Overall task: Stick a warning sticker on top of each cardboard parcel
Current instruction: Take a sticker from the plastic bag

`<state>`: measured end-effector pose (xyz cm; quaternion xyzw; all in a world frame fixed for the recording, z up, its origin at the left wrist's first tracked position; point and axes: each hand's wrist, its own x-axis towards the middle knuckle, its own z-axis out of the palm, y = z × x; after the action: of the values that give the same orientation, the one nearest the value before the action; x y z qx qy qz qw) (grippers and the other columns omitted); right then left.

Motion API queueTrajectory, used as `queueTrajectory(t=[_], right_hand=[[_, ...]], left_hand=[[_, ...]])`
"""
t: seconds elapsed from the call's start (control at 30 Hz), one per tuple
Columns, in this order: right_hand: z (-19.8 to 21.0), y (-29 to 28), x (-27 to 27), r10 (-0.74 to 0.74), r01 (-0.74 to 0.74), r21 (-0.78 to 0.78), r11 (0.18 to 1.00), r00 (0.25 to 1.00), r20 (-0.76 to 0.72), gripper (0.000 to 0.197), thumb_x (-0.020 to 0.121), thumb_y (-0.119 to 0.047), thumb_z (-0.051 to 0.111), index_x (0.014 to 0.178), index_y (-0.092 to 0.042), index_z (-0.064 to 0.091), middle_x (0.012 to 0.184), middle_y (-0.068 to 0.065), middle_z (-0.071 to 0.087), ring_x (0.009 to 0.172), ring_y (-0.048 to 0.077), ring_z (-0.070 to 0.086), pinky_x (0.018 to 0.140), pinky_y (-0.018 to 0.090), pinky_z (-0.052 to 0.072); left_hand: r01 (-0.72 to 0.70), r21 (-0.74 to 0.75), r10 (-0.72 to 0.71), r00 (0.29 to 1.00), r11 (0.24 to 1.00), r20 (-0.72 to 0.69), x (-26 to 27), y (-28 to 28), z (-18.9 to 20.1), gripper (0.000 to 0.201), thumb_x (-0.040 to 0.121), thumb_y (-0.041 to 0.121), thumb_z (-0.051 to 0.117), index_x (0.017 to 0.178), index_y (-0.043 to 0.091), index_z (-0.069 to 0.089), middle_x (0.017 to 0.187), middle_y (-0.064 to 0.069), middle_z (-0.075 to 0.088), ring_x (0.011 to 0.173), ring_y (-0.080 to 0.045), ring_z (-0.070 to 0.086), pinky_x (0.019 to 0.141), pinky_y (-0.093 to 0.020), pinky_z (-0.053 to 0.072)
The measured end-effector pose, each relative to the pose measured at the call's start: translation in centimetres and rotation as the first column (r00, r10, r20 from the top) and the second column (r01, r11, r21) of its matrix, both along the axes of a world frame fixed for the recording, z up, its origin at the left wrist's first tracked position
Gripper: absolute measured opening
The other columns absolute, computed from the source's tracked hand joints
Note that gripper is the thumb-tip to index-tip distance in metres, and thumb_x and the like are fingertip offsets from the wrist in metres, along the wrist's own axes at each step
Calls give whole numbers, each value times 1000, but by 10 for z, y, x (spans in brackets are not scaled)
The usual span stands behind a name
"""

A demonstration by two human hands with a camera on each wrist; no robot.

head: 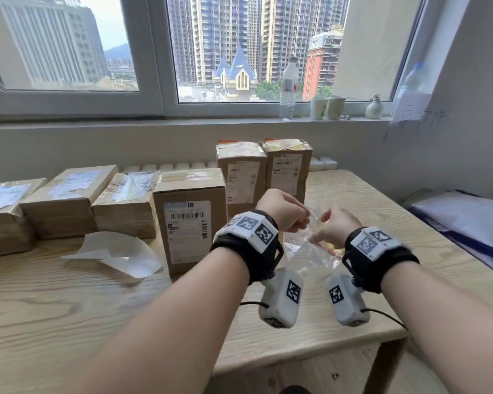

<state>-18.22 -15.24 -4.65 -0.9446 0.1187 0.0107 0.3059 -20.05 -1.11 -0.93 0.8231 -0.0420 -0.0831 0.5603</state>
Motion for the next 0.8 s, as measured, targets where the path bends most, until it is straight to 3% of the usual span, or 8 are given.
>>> queueTrajectory(t=[0.17,0.27,0.37,0.5,0.57,0.63,0.73,0.8], right_hand=[[-6,-5,13,-12,8,52,999,998,63,17,78,-5,72,76,-18,61,78,6,69,74,19,70,74,38,61],[2,-7,20,18,-38,169,985,992,121,15,81,-8,74,73,-17,64,72,4,67,64,16,65,68,32,59],[11,-7,23,111,-133,302,944,990,89,8,85,-16,71,78,-13,67,68,4,65,58,14,59,55,27,51],[11,-13,28,83,-99,471,877,995,56,28,93,-35,60,84,-11,71,79,4,69,67,15,61,63,29,52],[4,-19,35,-10,-28,362,932,995,102,26,95,-32,56,86,-14,72,93,4,71,80,17,61,76,34,53],[-4,-26,39,4,-14,130,991,997,75,19,92,-26,60,102,-15,71,106,0,69,93,18,59,84,32,48],[-18,-25,42,80,-90,-70,994,987,-137,54,84,-23,72,134,-16,54,133,4,58,115,22,57,92,31,45],[-22,-19,41,100,-125,-102,987,969,-227,75,80,-21,76,145,-16,39,143,7,49,127,25,50,97,32,42]], left_hand=[[96,130,-86,993,987,-82,12,-9,-17,20,89,-1,57,102,0,73,100,-16,73,83,-18,66,89,-34,56],[148,251,-121,986,957,-117,19,-10,-27,28,89,-2,53,108,6,72,99,-11,69,82,-16,59,81,-29,54],[176,321,-120,975,931,-187,24,-10,-33,37,92,-5,43,119,7,65,101,-10,64,76,-18,60,85,-33,54],[83,306,-41,989,948,-141,35,-7,-39,31,92,-9,48,115,5,63,76,-6,61,53,-9,60,58,-19,55],[38,320,-9,996,947,-94,42,-3,-45,32,87,-12,52,109,3,69,86,-6,65,69,-13,62,71,-24,59],[26,340,3,997,940,-83,48,-3,-54,26,85,-10,53,101,-1,70,100,-13,70,83,-18,62,87,-32,56],[18,385,7,998,923,-65,54,-4,-65,26,88,-2,53,108,4,69,103,-6,69,100,-23,65,81,-25,51],[36,430,-3,997,902,-79,59,-4,-71,28,90,2,54,115,7,65,100,-3,64,94,-19,60,78,-23,45]])
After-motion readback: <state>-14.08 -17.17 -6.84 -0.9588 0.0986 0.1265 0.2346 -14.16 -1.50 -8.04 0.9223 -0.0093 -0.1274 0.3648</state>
